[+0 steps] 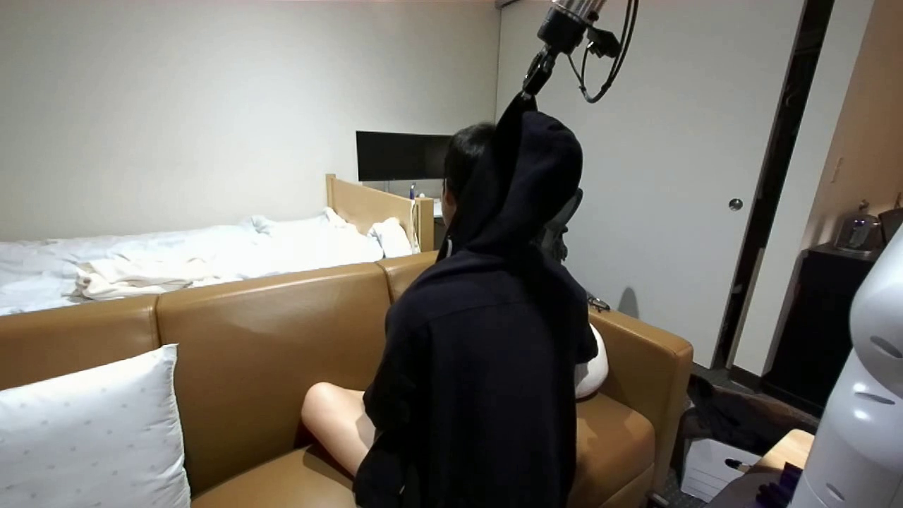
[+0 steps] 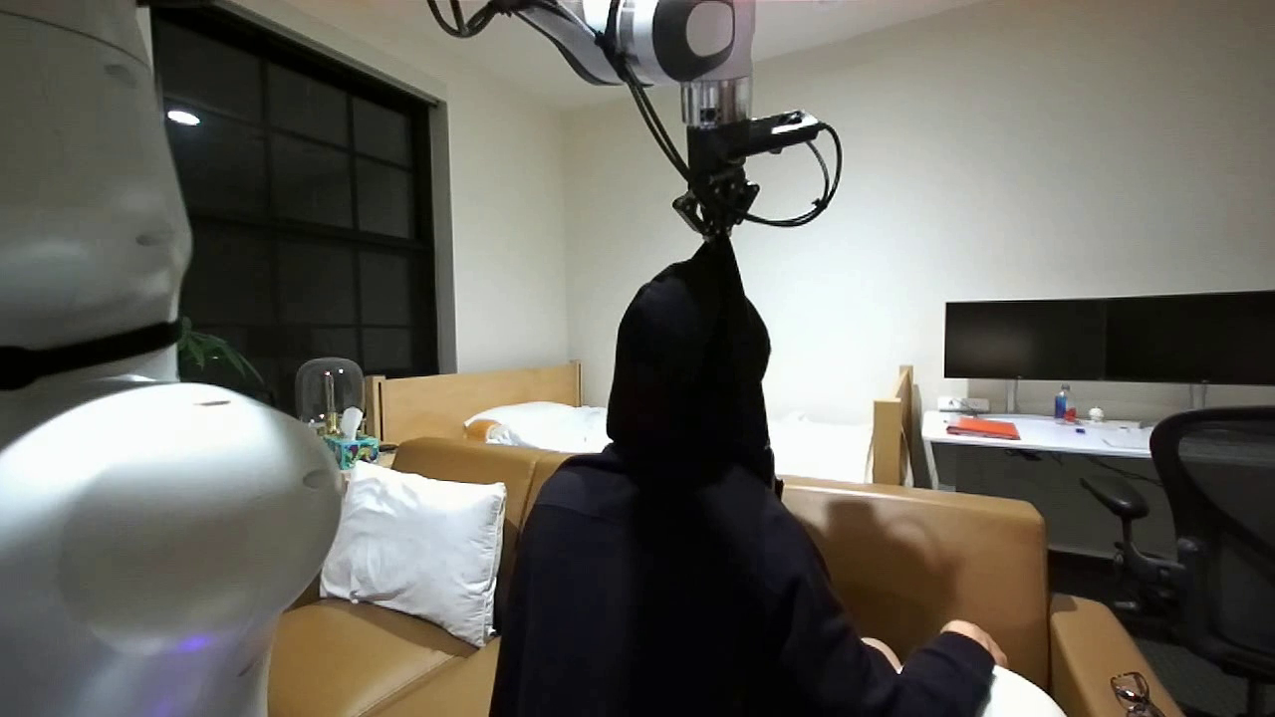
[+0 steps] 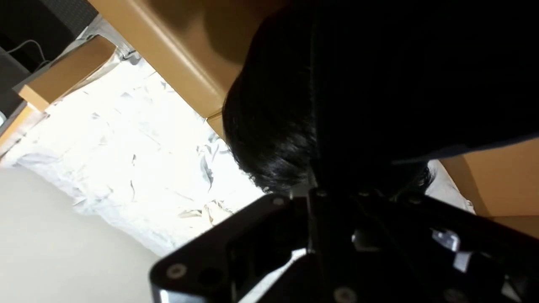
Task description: Put the hood over his head
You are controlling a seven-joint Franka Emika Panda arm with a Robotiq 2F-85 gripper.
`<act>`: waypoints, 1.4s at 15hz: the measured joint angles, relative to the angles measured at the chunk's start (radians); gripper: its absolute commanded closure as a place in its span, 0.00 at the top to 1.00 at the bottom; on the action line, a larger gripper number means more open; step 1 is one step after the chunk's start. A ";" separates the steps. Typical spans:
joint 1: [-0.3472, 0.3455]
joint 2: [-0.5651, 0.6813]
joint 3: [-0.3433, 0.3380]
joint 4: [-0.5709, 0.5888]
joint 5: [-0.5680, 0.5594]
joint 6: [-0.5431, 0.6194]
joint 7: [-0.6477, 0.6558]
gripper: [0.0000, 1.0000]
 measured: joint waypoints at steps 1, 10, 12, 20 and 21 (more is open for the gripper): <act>-0.002 0.018 0.006 0.012 0.000 0.001 0.000 0.01; -0.011 0.143 0.113 0.157 0.000 0.000 0.096 0.01; -0.015 0.178 0.122 0.200 0.000 -0.001 0.127 0.01; -0.133 0.319 0.123 0.318 0.000 -0.006 0.201 0.01; -0.144 0.330 0.124 0.325 0.000 -0.006 0.209 0.01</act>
